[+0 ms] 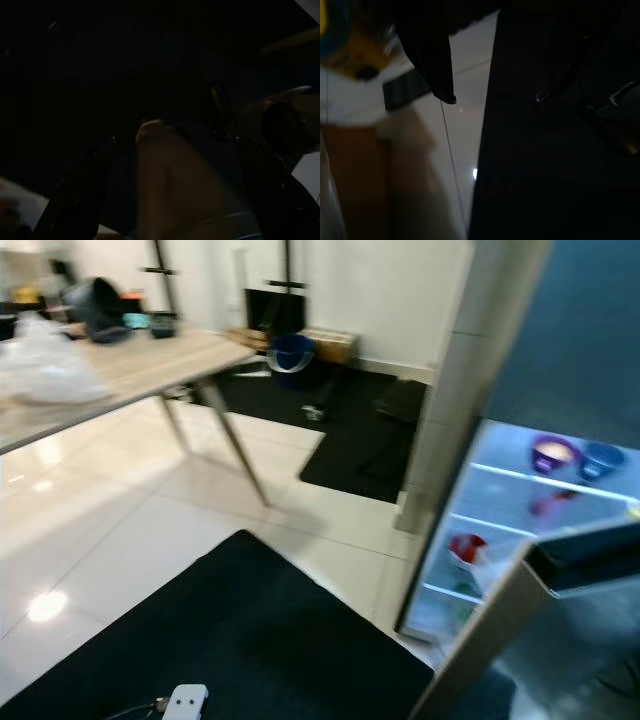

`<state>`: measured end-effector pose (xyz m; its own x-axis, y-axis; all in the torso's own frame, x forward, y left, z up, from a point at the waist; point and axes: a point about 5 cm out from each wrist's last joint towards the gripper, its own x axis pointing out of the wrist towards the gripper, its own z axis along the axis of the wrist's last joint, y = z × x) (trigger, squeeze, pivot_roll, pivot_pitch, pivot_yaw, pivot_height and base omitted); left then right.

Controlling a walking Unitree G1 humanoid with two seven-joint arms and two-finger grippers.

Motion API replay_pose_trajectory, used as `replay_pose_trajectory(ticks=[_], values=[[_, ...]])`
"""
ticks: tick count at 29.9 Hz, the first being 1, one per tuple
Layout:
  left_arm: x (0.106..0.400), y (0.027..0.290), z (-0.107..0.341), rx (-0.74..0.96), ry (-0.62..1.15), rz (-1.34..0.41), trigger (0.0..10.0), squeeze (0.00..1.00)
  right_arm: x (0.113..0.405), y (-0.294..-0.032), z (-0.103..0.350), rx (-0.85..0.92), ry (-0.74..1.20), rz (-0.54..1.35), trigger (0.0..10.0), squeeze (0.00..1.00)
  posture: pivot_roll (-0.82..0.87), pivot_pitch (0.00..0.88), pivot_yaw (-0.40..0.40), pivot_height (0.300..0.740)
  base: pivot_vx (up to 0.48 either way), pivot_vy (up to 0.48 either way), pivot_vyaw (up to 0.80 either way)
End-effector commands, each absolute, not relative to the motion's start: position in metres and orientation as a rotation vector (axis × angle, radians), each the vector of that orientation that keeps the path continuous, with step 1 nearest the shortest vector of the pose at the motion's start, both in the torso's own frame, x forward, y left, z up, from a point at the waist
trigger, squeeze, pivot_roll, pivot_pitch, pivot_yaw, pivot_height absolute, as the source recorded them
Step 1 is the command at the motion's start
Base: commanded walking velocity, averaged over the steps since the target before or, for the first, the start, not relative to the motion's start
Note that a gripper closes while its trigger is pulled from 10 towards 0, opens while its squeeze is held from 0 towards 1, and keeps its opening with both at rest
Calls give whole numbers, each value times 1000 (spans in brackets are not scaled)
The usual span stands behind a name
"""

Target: Restocking fridge

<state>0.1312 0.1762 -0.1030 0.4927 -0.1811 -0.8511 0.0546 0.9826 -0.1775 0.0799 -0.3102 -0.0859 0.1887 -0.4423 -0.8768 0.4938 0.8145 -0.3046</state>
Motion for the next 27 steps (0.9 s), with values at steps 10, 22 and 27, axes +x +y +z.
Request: replay_pose_trajectory(ticks=[10, 22, 27], values=[[127, 170, -105, -138, 1066, -162, 10000, 0, 89, -312, -83, 76, 1162, -688, 10000, 0, 17, 0, -41, 740, 0, 0, -794], [128, 169, -105, -134, 1067, -170, 10000, 0, 115, -310, -77, 101, 1066, -669, 10000, 0, 16, 0, -39, 740, 0, 0, -769], [128, 169, -105, -122, 1069, -180, 10000, 0, 148, -309, -64, 282, 852, -638, 10000, 0, 9, 0, -32, 740, 0, 0, 0]])
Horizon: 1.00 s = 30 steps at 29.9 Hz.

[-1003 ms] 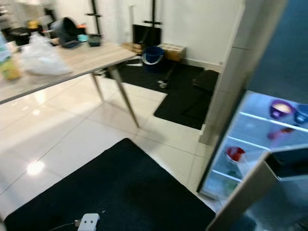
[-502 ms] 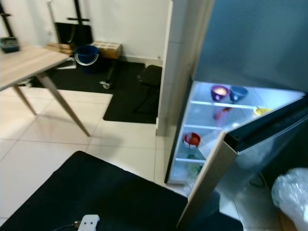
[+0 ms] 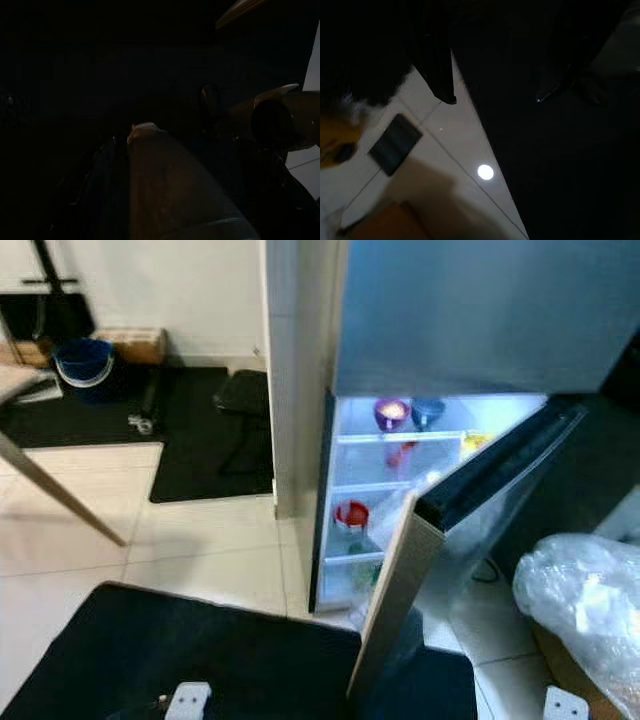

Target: Restocking fridge

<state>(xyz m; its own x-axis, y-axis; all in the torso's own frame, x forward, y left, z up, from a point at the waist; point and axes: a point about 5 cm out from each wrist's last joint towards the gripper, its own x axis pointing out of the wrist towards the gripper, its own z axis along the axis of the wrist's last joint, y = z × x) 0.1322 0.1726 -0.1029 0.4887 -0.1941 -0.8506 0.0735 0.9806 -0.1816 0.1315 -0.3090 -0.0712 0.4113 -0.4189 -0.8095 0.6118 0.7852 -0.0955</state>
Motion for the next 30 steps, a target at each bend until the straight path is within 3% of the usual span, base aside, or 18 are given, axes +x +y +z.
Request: replay_pose_trajectory(ticks=[1, 5, 15, 20, 30], values=[[128, 169, -105, -121, 1069, -180, 10000, 0, 150, -308, -64, 299, 838, -632, 10000, 0, 9, 0, -32, 740, 0, 0, 0], [129, 170, -105, -114, 1069, -183, 10000, 0, 180, -303, -49, 442, 645, -557, 10000, 0, 4, 0, -28, 740, 0, 0, 0], [129, 169, -105, -105, 1071, -191, 10000, 0, 215, -296, -28, 533, 459, -400, 10000, 0, 3, 0, -32, 740, 0, 0, 0], [128, 169, -105, -101, 1076, -195, 10000, 0, 235, -277, -19, 540, 408, -192, 10000, 0, 2, 0, -33, 740, 0, 0, 0], [127, 170, -105, -97, 1072, -196, 10000, 0, 263, -261, 2, 513, 322, -18, 10000, 0, 6, 0, -29, 740, 0, 0, 0]])
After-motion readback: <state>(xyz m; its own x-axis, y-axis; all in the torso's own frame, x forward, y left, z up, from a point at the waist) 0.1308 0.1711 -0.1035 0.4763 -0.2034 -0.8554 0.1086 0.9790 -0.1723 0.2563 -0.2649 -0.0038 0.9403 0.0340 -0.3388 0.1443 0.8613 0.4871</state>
